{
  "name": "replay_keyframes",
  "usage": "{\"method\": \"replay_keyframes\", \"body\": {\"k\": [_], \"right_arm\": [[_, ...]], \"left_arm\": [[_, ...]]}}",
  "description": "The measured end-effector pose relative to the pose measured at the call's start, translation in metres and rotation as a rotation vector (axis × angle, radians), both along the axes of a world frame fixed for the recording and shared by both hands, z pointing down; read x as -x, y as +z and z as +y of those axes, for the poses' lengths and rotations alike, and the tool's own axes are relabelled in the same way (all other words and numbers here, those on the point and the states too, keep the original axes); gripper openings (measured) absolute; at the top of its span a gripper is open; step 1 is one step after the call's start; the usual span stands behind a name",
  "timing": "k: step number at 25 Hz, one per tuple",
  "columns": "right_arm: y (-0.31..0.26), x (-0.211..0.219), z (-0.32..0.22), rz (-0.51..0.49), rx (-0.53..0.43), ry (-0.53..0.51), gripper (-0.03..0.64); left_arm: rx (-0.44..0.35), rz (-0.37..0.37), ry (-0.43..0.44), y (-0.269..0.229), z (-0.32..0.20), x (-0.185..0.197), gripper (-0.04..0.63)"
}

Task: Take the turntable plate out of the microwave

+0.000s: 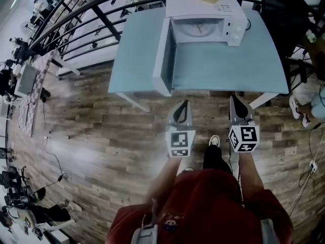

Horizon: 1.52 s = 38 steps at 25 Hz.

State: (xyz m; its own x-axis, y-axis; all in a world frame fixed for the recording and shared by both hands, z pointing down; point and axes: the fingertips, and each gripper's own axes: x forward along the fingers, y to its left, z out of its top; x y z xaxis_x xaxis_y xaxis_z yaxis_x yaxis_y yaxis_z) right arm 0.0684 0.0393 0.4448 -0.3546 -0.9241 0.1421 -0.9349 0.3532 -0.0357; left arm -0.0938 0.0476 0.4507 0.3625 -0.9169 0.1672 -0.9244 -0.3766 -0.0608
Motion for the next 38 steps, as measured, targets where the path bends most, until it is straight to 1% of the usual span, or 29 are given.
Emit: {"method": "replay_keyframes", "body": {"k": [12, 18, 23, 26, 29, 33, 38], "right_arm": [[0.003, -0.060, -0.121, -0.049, 0.021, -0.074, -0.002], [0.000, -0.078, -0.169, -0.071, 0.017, -0.099, -0.001], [-0.004, -0.090, -0.204, -0.073, 0.004, -0.127, -0.002], [-0.005, -0.097, -0.218, -0.077, 0.001, -0.140, -0.002], [-0.001, -0.101, -0.229, -0.083, 0.010, -0.146, 0.000], [0.007, -0.096, -0.240, -0.089, 0.032, -0.164, 0.000], [0.011, -0.083, -0.255, -0.092, 0.040, -0.177, -0.002]], "left_arm": [[0.005, -0.024, -0.074, -0.008, -0.108, -0.063, 0.000], [0.002, -0.037, -0.108, -0.012, -0.153, -0.081, 0.000], [-0.007, -0.037, -0.137, -0.015, -0.186, -0.091, 0.000], [0.005, -0.039, -0.162, -0.014, -0.198, -0.093, 0.000], [-0.008, -0.031, -0.174, -0.016, -0.209, -0.094, 0.000], [0.006, -0.030, -0.198, -0.010, -0.215, -0.088, 0.000], [0.013, -0.019, -0.204, -0.003, -0.226, -0.079, 0.000]]}}
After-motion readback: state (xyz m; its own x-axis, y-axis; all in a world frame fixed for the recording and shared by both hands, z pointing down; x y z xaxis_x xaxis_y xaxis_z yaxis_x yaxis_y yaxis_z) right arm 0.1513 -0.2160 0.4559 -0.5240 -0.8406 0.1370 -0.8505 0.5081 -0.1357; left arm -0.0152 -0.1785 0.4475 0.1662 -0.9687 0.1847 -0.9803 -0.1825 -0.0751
